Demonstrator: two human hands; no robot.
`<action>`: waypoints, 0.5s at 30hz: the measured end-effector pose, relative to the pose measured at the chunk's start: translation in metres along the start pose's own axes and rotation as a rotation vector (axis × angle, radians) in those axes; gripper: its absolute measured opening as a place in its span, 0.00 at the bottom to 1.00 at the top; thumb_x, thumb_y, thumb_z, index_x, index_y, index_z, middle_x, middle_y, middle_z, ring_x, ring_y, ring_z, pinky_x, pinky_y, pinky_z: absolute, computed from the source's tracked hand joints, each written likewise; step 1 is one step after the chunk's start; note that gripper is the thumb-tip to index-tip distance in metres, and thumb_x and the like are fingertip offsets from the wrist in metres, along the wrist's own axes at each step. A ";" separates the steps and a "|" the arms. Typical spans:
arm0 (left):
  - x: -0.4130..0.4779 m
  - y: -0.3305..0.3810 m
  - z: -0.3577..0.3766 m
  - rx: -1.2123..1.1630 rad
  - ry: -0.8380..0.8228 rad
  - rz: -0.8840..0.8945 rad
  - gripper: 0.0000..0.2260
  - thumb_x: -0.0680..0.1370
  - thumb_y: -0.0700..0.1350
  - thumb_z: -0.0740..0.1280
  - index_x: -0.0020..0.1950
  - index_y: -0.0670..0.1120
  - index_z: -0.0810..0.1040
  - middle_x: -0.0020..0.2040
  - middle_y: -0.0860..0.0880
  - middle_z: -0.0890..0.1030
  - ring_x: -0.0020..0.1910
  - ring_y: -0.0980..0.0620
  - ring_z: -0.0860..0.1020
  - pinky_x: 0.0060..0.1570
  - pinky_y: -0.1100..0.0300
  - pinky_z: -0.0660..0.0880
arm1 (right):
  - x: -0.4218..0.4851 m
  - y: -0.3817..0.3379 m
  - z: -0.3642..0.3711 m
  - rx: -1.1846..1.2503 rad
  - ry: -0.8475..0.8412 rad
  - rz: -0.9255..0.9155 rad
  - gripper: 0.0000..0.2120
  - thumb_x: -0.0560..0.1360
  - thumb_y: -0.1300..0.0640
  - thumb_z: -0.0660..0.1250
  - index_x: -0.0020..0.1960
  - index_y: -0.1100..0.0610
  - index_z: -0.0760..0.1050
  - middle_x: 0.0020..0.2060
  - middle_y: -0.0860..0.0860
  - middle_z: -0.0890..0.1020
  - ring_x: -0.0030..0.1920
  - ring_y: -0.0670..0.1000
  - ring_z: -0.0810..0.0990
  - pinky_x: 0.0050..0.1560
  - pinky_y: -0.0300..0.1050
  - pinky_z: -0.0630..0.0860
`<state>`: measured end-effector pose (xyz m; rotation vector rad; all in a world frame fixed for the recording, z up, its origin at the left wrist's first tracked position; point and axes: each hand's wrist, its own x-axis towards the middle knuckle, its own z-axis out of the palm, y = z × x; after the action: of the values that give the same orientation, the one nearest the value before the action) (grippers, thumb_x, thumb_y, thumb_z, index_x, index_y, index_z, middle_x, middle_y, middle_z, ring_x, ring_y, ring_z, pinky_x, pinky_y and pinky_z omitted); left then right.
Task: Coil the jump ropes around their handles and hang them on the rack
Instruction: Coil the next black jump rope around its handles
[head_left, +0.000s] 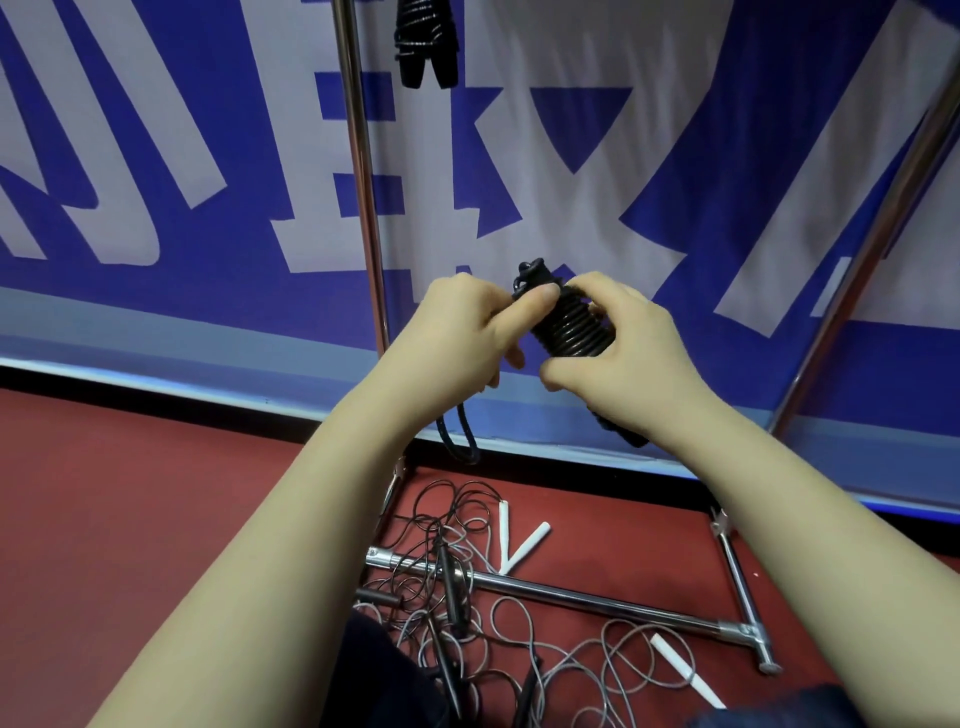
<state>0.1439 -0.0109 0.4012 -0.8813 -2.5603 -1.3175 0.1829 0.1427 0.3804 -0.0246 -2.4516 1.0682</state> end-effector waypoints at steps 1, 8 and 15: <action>0.000 -0.001 0.001 0.016 -0.007 0.001 0.24 0.82 0.55 0.61 0.38 0.36 0.80 0.21 0.53 0.76 0.18 0.58 0.70 0.23 0.68 0.67 | 0.000 0.001 0.000 -0.078 0.007 -0.009 0.19 0.62 0.57 0.74 0.51 0.47 0.75 0.44 0.46 0.74 0.40 0.53 0.77 0.35 0.49 0.78; 0.005 -0.010 0.010 -0.039 0.047 -0.028 0.24 0.81 0.54 0.64 0.37 0.35 0.80 0.17 0.54 0.72 0.18 0.57 0.69 0.24 0.70 0.65 | -0.001 0.007 0.005 -0.307 -0.001 -0.029 0.22 0.67 0.60 0.69 0.61 0.52 0.72 0.45 0.50 0.80 0.45 0.58 0.77 0.44 0.50 0.76; 0.007 -0.014 0.005 -0.249 0.009 0.040 0.14 0.78 0.53 0.69 0.44 0.43 0.85 0.28 0.44 0.79 0.25 0.55 0.71 0.30 0.67 0.66 | 0.003 0.001 0.003 0.519 -0.102 0.185 0.26 0.65 0.71 0.71 0.55 0.52 0.64 0.41 0.51 0.85 0.36 0.53 0.78 0.36 0.47 0.75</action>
<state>0.1315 -0.0105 0.3909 -0.9582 -2.3928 -1.6485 0.1794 0.1419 0.3797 -0.0323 -2.2146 1.7965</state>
